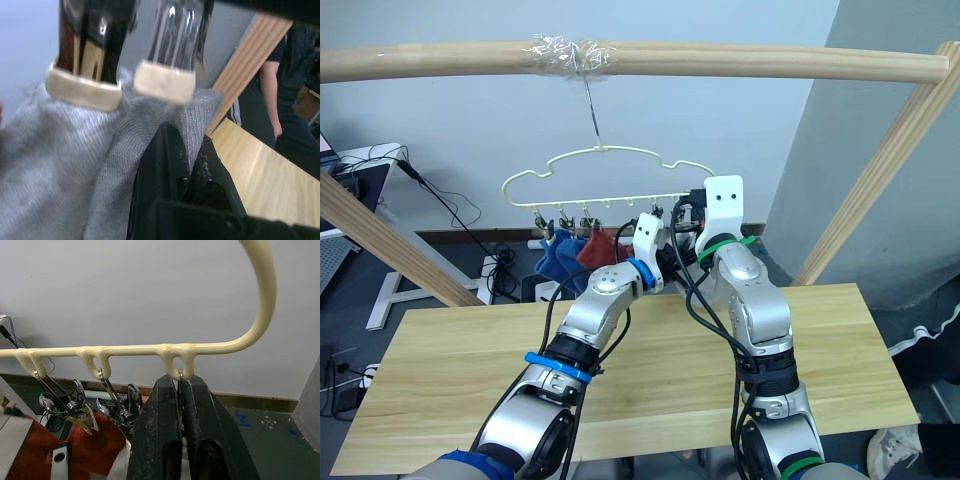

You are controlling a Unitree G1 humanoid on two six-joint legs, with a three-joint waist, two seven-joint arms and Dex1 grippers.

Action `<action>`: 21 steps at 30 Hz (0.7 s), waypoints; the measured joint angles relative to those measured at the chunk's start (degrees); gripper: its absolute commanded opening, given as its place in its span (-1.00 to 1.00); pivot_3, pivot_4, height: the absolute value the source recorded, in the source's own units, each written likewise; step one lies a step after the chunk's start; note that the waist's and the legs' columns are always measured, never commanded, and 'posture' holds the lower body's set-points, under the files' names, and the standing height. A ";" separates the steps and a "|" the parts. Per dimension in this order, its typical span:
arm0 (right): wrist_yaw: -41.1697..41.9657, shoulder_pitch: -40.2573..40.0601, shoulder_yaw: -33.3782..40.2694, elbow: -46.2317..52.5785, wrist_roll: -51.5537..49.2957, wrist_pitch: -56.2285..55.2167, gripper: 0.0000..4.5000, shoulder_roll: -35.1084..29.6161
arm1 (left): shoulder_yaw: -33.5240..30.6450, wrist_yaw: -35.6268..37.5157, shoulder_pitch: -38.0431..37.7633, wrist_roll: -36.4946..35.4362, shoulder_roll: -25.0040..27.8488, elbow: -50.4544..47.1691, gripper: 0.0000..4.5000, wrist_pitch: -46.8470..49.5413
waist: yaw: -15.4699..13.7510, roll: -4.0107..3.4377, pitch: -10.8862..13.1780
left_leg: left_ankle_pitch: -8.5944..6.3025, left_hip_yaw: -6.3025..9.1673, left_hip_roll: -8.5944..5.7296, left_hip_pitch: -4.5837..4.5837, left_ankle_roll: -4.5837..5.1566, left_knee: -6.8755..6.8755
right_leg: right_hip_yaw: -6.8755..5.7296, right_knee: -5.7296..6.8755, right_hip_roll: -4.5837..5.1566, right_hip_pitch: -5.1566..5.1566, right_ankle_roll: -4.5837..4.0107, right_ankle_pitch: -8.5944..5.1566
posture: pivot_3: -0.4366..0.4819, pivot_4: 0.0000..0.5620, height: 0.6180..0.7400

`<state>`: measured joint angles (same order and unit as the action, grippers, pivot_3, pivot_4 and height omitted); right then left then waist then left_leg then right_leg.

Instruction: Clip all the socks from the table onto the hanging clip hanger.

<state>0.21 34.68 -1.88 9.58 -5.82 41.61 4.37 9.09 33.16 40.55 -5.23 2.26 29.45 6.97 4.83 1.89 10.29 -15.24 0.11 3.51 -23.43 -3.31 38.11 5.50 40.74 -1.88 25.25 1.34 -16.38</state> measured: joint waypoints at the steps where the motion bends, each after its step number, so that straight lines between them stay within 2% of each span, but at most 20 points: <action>1: 0.10 -0.03 -0.01 0.28 0.00 0.30 -1.00 -0.02 | -0.07 -0.02 0.34 0.02 0.01 0.23 -0.99 -0.06 | 0.00 0.00 0.00 | 0.00 0.00 0.00 0.00 0.00 0.00 | 0.00 0.00 0.00 0.00 0.00 0.00 | -0.20 -0.40 0.42; 12: 0.90 -0.17 -1.02 1.17 0.09 1.62 -1.00 -0.85 | -1.10 0.07 0.55 -0.03 -0.18 0.67 -0.99 -0.94 | 0.10 0.00 0.00 | 0.00 0.00 0.00 0.00 -0.01 0.00 | 0.00 0.00 0.00 0.00 0.00 0.00 | -0.22 -0.41 0.42; 14: 0.64 -0.24 -1.04 1.43 0.09 1.64 -0.76 -0.68 | -1.15 0.65 0.53 -0.47 -0.20 0.64 -1.00 -0.98 | 0.11 0.00 0.00 | 0.00 0.00 0.00 0.00 0.00 0.00 | 0.00 0.00 0.00 0.00 0.00 0.00 | -0.22 -0.41 0.42; 15: 0.52 -0.26 -1.01 1.45 0.08 1.53 -0.65 -0.58 | -1.22 0.74 0.49 -0.65 -0.24 0.63 -0.76 -0.98 | 0.12 0.00 0.00 | 0.00 0.00 0.00 0.00 0.00 0.00 | 0.00 0.01 0.00 0.00 0.00 0.00 | -0.22 -0.41 0.42; 18: 0.03 -0.54 -0.47 1.50 0.07 1.39 -0.18 -0.43 | -1.68 1.22 0.34 -1.32 -0.25 0.10 -0.43 -1.18 | 0.12 0.00 0.00 | 0.00 0.00 0.00 0.00 -0.01 0.00 | 0.00 0.01 0.00 0.00 0.00 0.00 | -0.21 -0.41 0.42; 19: -0.19 -0.81 -0.38 1.50 0.07 1.39 0.04 -0.42 | -1.62 1.48 0.27 -1.29 0.06 -0.37 -0.24 -1.54 | 0.12 0.00 0.00 | 0.00 0.00 0.00 0.00 -0.01 0.00 | 0.00 0.01 0.00 0.00 0.00 0.00 | -0.21 -0.41 0.42; 21: -0.25 -1.16 -0.12 1.49 0.05 1.39 0.31 -0.41 | -1.13 2.21 -0.18 -0.82 0.79 -1.16 -0.01 -3.14 | 0.13 0.00 0.00 | 0.00 -0.01 0.00 0.00 -0.01 0.00 | 0.01 0.01 0.00 0.00 0.00 0.00 | -0.21 -0.41 0.42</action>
<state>-0.04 33.52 -2.00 11.07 -5.77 43.01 3.96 7.96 35.36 40.37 -6.05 3.06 28.29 3.83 4.96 1.89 10.29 -15.24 0.10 3.52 -23.42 -3.32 38.11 5.51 40.75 -1.88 25.25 1.34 -16.38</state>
